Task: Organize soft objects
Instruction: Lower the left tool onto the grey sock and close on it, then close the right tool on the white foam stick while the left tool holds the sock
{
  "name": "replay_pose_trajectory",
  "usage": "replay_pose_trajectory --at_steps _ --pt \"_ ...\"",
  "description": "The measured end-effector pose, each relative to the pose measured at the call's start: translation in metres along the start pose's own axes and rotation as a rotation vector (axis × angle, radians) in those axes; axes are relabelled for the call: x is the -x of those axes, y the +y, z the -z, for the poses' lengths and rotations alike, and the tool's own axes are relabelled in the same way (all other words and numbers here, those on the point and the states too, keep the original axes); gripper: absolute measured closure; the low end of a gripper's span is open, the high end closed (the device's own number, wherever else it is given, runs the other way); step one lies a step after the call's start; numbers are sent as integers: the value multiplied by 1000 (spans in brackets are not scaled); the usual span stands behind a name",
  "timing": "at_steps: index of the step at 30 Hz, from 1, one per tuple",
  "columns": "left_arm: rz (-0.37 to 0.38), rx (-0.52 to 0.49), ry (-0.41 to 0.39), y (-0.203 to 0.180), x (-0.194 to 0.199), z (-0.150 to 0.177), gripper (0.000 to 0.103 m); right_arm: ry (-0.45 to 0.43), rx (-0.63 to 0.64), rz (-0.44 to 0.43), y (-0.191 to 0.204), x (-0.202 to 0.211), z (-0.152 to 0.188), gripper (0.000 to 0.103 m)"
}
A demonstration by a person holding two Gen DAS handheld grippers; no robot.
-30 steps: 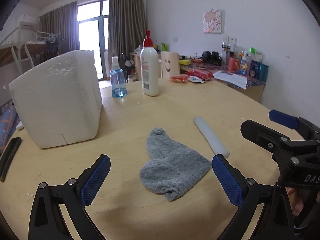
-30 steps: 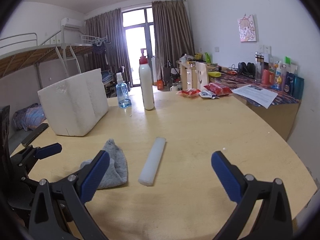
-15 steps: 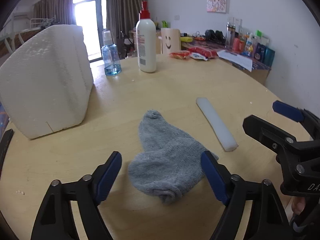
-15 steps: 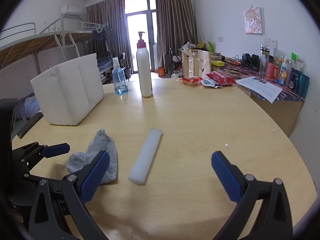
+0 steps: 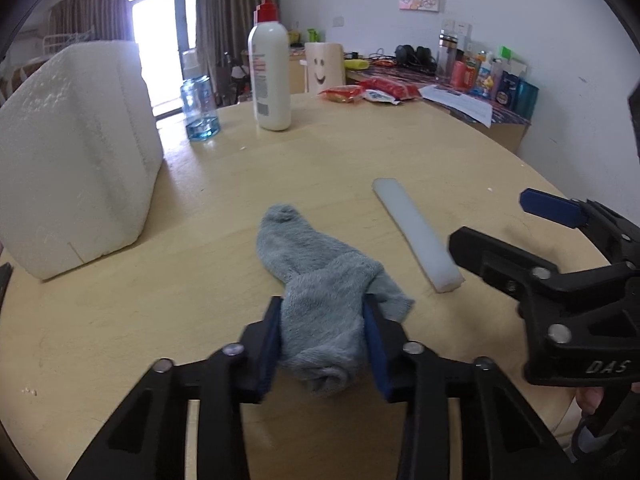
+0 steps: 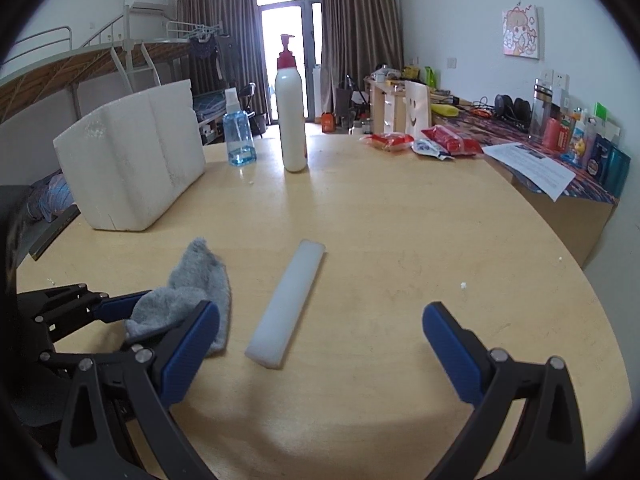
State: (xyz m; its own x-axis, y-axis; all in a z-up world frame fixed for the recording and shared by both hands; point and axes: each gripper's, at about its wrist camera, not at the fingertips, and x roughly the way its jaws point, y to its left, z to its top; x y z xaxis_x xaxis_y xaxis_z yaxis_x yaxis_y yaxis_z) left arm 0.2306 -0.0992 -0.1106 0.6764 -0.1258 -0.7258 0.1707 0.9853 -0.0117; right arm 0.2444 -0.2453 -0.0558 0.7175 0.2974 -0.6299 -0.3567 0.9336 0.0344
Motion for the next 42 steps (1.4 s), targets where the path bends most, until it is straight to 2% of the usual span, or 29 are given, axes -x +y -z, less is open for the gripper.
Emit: replay_pose_trajectory --at_steps 1,2,6,24,26,31,34,38,42 --pt "-2 -4 -3 -1 0 0 70 3 -1 2 0 0 1 0" --pt "0 -2 -7 -1 1 0 76 5 -3 3 -1 0 1 0" --pt "8 5 -12 1 1 0 83 18 -5 2 0 -3 2 0" --pt "-6 40 -45 19 10 5 84 64 20 -1 13 -16 -6 0" --pt "-4 41 -39 19 9 5 84 75 18 6 14 -18 -5 3" --pt "-2 56 -33 22 8 5 84 139 23 4 17 -30 -1 36" --pt "2 58 -33 23 8 5 84 155 24 14 18 -32 0 45" --pt "11 57 -27 24 6 4 84 151 36 17 21 -32 0 53" --pt "24 62 -26 26 5 4 84 149 54 9 28 -30 1 69"
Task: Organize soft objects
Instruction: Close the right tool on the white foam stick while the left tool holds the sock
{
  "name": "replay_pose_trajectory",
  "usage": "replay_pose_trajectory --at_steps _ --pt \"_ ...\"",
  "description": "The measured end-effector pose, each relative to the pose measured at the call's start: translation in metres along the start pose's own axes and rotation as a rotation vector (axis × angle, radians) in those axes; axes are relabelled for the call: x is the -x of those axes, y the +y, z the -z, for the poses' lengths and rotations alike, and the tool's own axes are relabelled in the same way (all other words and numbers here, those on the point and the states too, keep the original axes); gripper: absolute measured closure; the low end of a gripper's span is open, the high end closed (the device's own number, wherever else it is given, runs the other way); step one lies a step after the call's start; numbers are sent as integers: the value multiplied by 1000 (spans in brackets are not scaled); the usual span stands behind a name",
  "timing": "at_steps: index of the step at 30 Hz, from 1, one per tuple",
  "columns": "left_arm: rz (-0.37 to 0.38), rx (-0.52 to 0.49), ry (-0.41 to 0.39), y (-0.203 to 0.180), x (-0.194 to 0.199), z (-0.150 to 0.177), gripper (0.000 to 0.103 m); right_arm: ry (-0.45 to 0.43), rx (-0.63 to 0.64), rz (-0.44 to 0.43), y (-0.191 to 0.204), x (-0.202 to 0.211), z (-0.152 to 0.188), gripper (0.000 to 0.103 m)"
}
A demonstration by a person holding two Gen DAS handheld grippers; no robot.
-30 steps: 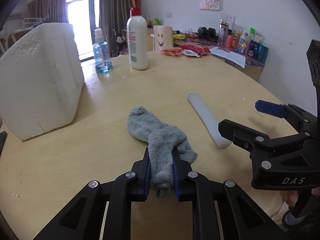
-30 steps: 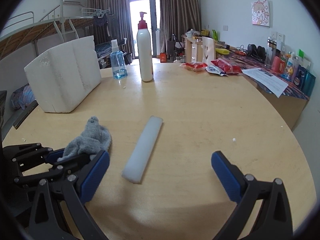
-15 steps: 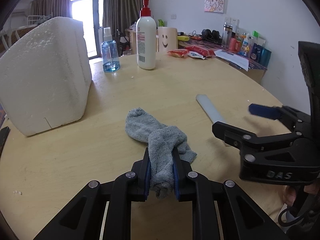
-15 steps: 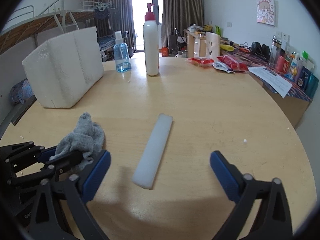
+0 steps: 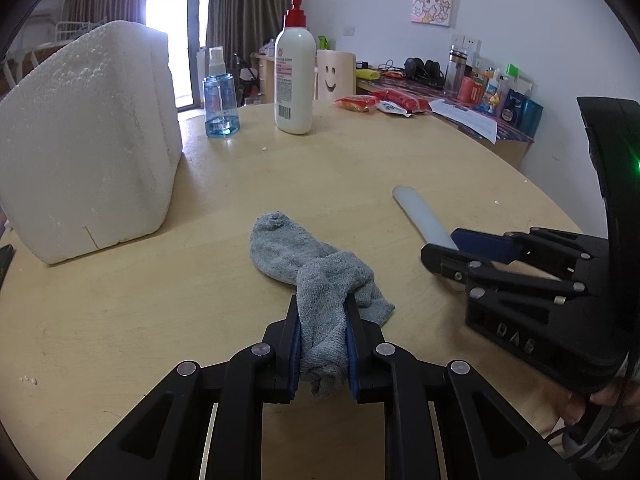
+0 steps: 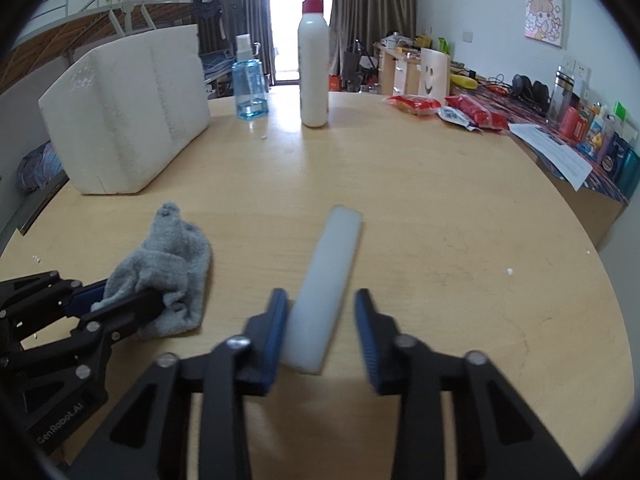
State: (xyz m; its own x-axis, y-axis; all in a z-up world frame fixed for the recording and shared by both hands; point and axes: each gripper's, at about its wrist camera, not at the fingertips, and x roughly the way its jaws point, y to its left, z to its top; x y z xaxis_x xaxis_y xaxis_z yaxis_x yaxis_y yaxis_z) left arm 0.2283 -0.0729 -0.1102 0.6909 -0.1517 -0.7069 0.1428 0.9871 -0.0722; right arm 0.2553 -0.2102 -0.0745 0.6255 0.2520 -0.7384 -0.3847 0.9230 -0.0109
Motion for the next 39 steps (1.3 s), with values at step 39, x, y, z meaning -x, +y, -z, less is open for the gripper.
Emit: replay_pose_trajectory --at_steps 39 --pt "-49 2 -150 10 50 2 84 -202 -96 -96 -6 54 -1 88"
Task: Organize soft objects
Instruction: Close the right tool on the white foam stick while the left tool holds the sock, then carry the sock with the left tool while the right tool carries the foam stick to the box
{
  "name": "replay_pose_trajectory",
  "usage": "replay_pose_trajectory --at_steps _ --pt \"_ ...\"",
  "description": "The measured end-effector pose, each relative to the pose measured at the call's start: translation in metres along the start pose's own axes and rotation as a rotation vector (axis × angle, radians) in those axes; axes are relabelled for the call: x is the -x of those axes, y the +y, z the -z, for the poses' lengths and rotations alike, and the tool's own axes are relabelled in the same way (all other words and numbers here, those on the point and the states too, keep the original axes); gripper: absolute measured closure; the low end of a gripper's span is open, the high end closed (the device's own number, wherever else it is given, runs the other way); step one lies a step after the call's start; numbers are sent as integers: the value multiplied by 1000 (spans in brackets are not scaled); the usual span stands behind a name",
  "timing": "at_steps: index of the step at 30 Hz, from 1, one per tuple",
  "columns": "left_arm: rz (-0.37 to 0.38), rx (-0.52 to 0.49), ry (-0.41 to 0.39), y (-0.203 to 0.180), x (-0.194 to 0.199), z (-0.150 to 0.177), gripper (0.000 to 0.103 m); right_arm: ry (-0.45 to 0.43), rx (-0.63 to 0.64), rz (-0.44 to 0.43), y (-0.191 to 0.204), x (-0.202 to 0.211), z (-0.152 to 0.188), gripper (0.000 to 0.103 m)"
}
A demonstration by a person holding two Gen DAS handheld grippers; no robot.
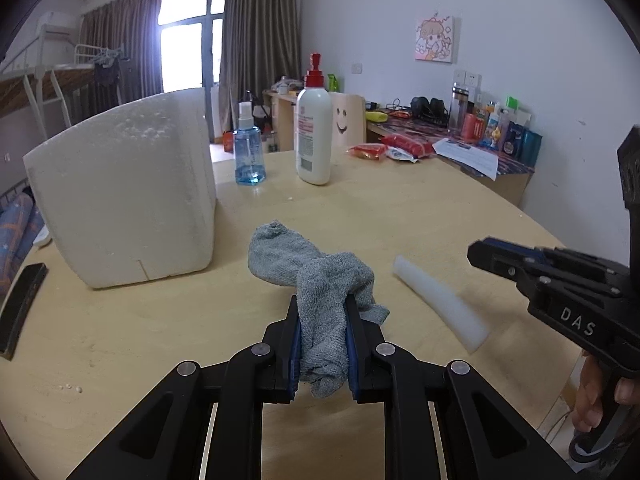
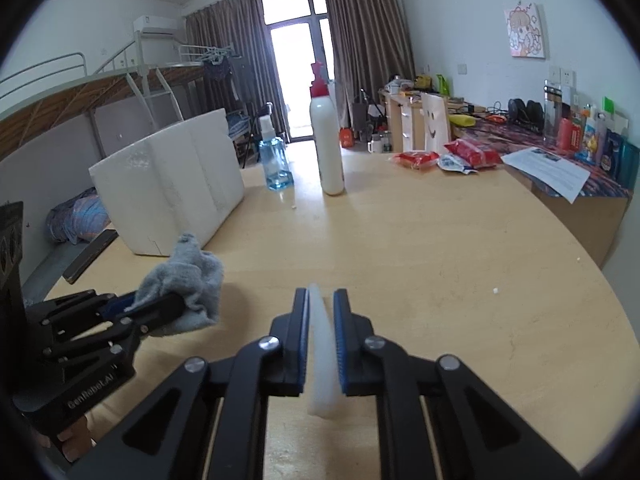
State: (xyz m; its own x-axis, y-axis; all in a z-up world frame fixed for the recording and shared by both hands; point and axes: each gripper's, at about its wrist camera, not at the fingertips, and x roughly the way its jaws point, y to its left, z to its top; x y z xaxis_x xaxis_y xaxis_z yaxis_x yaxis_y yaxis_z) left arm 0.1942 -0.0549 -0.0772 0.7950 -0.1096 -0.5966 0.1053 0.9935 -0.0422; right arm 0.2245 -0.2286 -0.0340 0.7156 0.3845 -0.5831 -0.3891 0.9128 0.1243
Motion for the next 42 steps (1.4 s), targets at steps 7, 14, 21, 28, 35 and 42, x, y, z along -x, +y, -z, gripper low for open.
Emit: replay_pose_trajectory --at_steps 7,14,21,28,35,42 --pt "-16 6 -21 6 8 3 84 79 44 33 8 -20 10 85" --pt "-27 18 -35 14 14 3 84 127 71 22 21 -38 17 67" --pt "-22 32 -29 19 12 6 84 174 95 54 29 -47 21 67" --pt "-19 44 -31 25 12 5 84 199 129 82 36 -51 21 68" --pt "-23 36 -36 27 15 6 84 162 87 53 31 -47 19 87" --pt "-41 43 -58 33 24 2 84 95 76 2 44 -29 8 87"
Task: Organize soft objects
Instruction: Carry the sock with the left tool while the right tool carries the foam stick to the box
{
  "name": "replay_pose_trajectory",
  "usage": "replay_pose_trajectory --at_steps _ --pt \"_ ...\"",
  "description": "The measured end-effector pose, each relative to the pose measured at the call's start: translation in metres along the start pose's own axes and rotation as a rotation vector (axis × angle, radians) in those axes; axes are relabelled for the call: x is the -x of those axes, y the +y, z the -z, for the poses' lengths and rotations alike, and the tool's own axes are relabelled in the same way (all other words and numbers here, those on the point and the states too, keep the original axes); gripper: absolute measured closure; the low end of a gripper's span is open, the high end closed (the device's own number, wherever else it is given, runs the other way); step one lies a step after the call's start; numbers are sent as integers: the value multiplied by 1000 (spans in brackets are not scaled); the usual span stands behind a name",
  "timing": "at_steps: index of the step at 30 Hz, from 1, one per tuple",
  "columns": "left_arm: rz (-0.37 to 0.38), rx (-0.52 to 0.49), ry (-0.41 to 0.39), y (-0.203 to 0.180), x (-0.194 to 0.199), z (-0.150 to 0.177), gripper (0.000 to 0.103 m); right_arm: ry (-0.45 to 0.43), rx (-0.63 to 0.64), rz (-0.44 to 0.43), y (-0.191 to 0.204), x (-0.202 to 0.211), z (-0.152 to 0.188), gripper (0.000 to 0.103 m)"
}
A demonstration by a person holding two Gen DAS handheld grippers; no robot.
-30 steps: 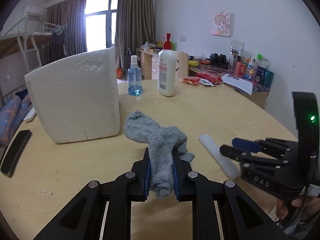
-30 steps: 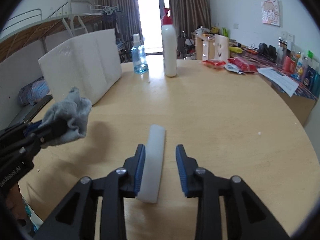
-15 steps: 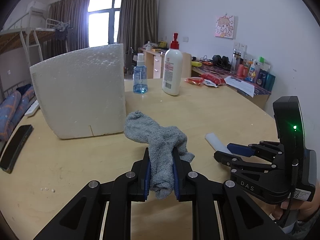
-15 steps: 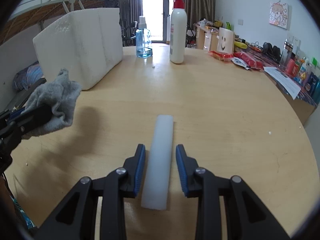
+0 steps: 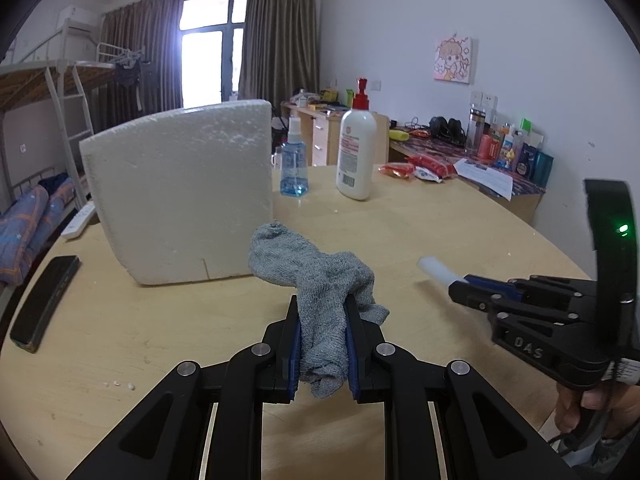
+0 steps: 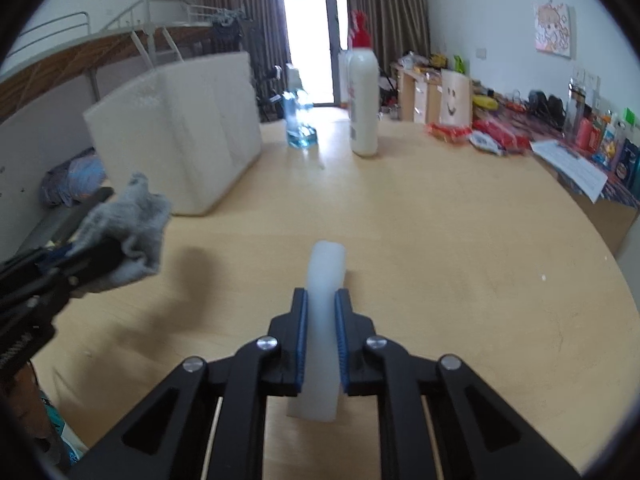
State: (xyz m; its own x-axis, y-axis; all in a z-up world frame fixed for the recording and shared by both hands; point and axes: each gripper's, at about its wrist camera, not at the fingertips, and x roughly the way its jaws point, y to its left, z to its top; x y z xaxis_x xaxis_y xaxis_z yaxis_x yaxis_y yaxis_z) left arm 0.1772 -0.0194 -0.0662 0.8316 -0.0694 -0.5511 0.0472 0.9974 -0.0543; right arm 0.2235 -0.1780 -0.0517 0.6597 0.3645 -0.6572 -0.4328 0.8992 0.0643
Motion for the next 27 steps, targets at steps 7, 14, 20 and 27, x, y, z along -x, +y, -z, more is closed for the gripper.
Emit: replay_pose_trajectory --at_steps 7,14,20,27 --pt "-11 4 -25 5 16 -2 84 -72 -11 -24 8 22 -4 87" --pt "-34 -7 -71 6 40 -3 84 -143 5 -47 23 47 -7 87" --pt "-56 -15 -129 10 67 -5 84 -211 20 -74 37 68 -14 87" --pt "-70 -24 -202 14 98 -8 84 -289 61 -103 56 94 -18 87"
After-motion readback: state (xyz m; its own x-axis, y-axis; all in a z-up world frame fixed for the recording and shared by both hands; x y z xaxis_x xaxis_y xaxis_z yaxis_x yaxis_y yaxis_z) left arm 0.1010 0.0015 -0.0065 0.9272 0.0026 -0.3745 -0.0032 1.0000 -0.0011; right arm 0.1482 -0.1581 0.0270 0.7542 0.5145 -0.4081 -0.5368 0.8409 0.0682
